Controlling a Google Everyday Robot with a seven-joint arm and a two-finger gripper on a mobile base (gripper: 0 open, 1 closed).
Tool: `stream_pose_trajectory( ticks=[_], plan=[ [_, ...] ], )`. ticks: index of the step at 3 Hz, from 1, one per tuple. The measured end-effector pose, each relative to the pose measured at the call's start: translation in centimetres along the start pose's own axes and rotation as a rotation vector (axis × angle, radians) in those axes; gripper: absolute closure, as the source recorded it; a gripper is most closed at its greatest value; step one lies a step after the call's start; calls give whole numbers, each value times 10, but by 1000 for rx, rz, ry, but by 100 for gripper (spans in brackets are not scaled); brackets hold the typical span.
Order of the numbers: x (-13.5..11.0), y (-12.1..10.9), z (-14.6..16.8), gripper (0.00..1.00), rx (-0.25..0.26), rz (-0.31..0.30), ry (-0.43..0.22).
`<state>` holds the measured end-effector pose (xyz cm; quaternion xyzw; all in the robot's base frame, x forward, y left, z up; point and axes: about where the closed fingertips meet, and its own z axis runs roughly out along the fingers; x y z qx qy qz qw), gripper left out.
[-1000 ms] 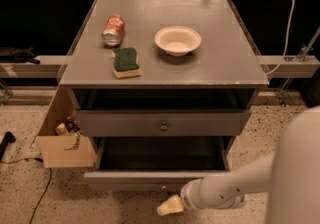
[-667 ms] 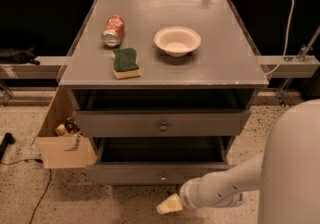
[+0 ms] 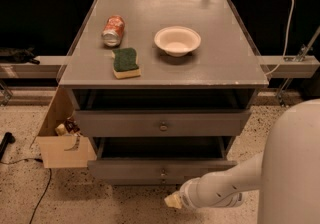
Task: Close middle drawer
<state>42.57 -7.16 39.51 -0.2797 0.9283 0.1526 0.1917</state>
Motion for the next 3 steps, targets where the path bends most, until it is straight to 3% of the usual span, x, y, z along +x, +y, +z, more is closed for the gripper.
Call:
stream_pose_trajectory(
  ticks=[1, 2, 3],
  plan=[
    [-18, -5, -1, 68, 22, -19, -13],
    [-52, -23, 0, 91, 64, -35, -30],
    [-77, -48, 2, 100, 98, -28, -48]
  ],
)
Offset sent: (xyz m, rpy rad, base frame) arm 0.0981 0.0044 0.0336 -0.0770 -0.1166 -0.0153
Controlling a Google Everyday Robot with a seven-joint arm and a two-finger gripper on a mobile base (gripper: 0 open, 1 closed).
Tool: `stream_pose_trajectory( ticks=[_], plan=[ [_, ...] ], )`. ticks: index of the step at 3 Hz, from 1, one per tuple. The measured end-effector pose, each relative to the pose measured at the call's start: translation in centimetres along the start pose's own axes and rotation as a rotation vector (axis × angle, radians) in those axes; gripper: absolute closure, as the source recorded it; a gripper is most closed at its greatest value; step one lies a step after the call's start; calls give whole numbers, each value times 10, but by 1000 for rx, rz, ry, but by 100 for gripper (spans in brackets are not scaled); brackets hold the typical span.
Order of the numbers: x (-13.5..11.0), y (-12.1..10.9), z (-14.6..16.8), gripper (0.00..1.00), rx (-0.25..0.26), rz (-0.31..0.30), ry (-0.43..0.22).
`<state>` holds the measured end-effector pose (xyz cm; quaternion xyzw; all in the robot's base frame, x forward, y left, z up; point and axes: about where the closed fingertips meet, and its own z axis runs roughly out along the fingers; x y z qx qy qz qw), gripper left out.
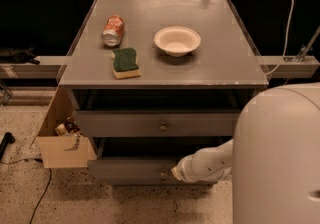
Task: Close middle drawer
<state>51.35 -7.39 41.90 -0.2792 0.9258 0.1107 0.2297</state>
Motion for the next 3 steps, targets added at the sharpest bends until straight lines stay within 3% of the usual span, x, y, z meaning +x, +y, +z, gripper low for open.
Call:
stream_pose_trajectory(
  ticks=[1, 2, 3],
  plan=[
    [-5, -4, 0, 100, 6, 2, -7],
    [-5, -4, 0, 81, 6, 2, -7],
    [-5, -4, 0, 51, 6, 2, -7]
  ],
)
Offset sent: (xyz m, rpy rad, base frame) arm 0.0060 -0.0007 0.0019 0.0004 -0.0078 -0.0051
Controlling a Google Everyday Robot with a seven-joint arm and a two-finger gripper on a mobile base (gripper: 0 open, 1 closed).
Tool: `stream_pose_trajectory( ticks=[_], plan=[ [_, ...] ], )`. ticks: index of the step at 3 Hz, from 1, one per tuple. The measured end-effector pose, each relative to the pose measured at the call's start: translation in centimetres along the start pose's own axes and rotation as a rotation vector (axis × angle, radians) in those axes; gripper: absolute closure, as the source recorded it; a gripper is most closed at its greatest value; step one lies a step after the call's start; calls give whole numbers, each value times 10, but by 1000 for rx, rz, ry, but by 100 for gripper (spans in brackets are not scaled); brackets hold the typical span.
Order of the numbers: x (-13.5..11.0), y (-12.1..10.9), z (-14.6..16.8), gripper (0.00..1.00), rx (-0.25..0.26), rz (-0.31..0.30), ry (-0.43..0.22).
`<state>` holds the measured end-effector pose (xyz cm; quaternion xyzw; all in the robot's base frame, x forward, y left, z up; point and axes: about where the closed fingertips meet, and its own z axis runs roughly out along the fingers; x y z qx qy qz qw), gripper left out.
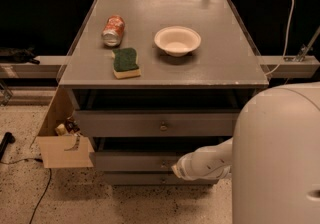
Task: Close middle drawer
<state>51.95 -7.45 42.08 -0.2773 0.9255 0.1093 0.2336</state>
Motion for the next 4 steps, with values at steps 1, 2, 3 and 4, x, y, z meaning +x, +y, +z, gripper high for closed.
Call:
stream_pose_trajectory(
  ticks=[1, 2, 3, 4],
  plan=[
    [0, 0, 0, 28, 0, 0, 0],
    [0, 0, 0, 3, 0, 0, 0],
    [0, 0, 0, 0, 0, 0, 0],
    [0, 0, 0, 0, 0, 0, 0]
  ],
)
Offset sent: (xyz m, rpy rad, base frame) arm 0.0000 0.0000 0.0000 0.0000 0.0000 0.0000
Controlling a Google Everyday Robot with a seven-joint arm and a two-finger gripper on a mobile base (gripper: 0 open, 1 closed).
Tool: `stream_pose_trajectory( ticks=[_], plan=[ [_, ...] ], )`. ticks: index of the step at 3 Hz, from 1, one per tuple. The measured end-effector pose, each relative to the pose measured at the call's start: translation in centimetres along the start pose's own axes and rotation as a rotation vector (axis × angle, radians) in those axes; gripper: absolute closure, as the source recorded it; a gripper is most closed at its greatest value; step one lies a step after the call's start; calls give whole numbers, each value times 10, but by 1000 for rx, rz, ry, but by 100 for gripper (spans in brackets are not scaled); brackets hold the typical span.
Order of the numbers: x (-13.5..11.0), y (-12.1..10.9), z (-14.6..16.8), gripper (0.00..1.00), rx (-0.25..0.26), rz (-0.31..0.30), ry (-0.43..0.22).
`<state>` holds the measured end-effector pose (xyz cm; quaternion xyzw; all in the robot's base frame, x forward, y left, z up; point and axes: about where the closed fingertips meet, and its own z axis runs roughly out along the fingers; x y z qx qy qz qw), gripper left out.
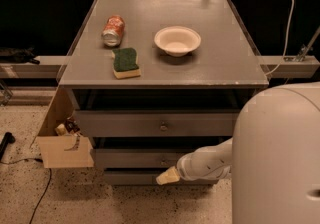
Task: Close middle drawer
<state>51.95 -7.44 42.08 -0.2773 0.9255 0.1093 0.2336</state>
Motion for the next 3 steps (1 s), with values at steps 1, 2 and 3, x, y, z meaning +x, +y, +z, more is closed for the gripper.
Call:
stream_pose_trajectory(
  ticks=[1, 2, 3],
  plan=[
    [-2, -3, 8, 0, -6, 15, 15],
    [-3, -8, 25, 0, -8, 31, 47],
    [-3, -8, 25, 0, -8, 31, 47]
  ],
)
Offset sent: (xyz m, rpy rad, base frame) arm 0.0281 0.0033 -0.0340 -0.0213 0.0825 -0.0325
